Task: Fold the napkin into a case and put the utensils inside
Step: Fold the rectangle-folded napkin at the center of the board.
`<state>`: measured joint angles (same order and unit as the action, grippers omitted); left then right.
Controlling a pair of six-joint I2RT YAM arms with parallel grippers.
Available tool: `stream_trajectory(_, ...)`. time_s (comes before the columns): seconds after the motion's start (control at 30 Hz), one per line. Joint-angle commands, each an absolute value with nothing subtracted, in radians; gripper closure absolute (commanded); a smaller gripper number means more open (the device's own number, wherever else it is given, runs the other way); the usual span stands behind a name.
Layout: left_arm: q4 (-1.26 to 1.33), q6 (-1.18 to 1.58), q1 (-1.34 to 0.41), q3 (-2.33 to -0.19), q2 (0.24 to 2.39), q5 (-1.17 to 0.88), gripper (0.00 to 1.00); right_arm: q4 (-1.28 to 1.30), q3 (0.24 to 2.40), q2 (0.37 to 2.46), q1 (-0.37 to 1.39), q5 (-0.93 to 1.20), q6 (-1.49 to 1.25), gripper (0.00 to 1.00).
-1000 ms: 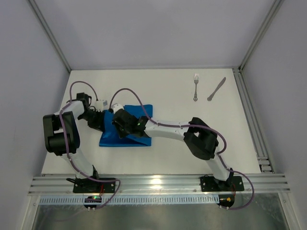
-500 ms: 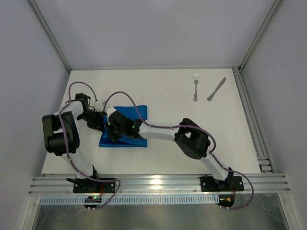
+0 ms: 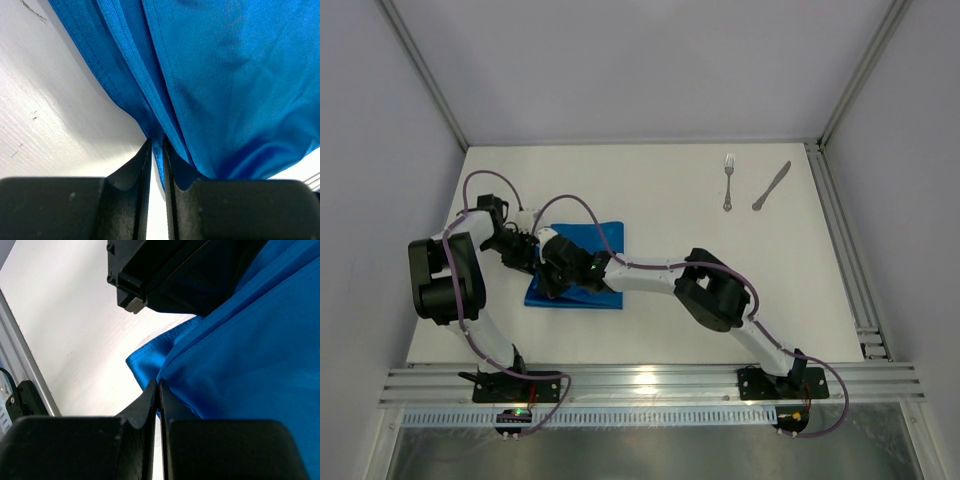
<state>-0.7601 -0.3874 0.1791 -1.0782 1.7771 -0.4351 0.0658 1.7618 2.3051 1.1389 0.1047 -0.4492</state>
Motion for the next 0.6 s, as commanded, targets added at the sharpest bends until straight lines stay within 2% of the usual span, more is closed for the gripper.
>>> stream_trajectory(0.0, -0.773, -0.405, 0.189, -1.081, 1.766, -0.430, 0.83, 0.012, 1.795, 2.315, 1.147, 0.121, -0.479, 0.96)
stream_trajectory(0.1, -0.795, -0.405, 0.190, -1.103, 1.749, -0.413, 0.78, 0.011, 1.799, 2.324, 1.147, 0.124, -0.485, 0.93)
stream_trajectory(0.13, -0.802, -0.405, 0.192, -1.109, 1.743, -0.405, 0.75, 0.011, 1.799, 2.324, 1.147, 0.124, -0.488, 0.89)
stream_trajectory(0.17, -0.813, -0.405, 0.193, -1.118, 1.737, -0.399, 0.74, 0.011, 1.801, 2.321, 1.147, 0.124, -0.485, 0.80)
stream_trajectory(0.27, -0.830, -0.400, 0.207, -1.147, 1.710, -0.359, 0.69, 0.021, 1.810, 2.306, 1.146, 0.124, -0.468, 0.74)
stream_trajectory(0.3, -0.839, -0.399, 0.212, -1.155, 1.697, -0.345, 0.66, 0.023, 1.813, 2.299, 1.146, 0.124, -0.465, 0.68)
stream_trajectory(0.37, -0.857, -0.402, 0.221, -1.175, 1.680, -0.322, 0.63, 0.034, 1.821, 2.278, 1.147, 0.124, -0.443, 0.62)
stream_trajectory(0.4, -0.861, -0.403, 0.224, -1.180, 1.657, -0.319, 0.59, 0.040, 1.822, 2.267, 1.147, 0.127, -0.437, 0.55)
stream_trajectory(0.5, -0.897, -0.403, 0.225, -1.193, 1.603, -0.344, 0.56, 0.064, 1.821, 2.214, 1.146, 0.129, -0.414, 0.46)
stream_trajectory(0.57, -0.920, -0.410, 0.225, -1.203, 1.572, -0.382, 0.55, 0.081, 1.792, 2.148, 1.140, 0.106, -0.411, 0.45)
